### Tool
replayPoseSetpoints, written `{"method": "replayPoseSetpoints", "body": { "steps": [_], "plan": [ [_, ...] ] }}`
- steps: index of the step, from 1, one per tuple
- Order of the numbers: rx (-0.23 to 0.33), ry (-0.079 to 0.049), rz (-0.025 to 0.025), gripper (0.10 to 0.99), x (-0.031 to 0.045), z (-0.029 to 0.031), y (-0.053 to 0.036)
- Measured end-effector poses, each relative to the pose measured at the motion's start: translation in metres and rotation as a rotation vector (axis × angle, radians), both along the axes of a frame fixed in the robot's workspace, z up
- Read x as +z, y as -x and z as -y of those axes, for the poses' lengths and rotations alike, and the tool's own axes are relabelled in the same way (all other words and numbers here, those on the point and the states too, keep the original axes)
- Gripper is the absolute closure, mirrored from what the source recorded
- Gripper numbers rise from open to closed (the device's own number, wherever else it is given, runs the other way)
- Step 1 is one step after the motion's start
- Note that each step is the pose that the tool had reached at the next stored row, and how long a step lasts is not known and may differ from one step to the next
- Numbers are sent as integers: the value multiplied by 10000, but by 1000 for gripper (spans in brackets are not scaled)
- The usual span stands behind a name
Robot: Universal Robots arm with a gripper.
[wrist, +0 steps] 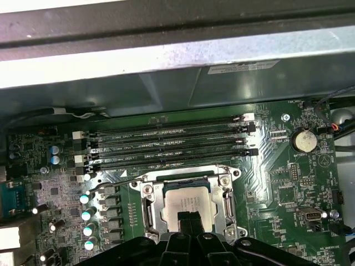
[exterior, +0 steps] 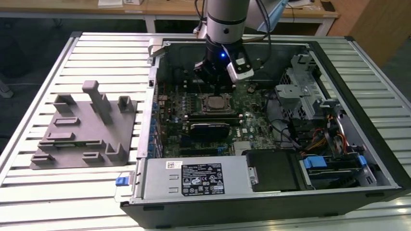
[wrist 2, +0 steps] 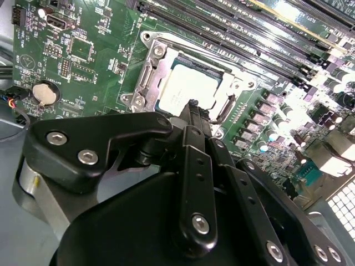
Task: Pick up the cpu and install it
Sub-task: 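Install the first cpu locking lever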
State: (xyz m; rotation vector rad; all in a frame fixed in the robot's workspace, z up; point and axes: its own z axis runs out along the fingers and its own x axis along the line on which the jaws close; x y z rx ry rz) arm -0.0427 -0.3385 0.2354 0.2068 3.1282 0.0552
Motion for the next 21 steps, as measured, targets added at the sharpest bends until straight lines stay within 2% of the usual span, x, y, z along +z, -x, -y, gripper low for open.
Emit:
{"method": "replayPoseSetpoints", "body": {
  "steps": [6,9,21],
  "plan": [
    [0,0,-1,980,2,0,4],
    [1,-10,-1,980,2,2,43],
    [-1,-55,10,980,1,24,361]
  ]
}}
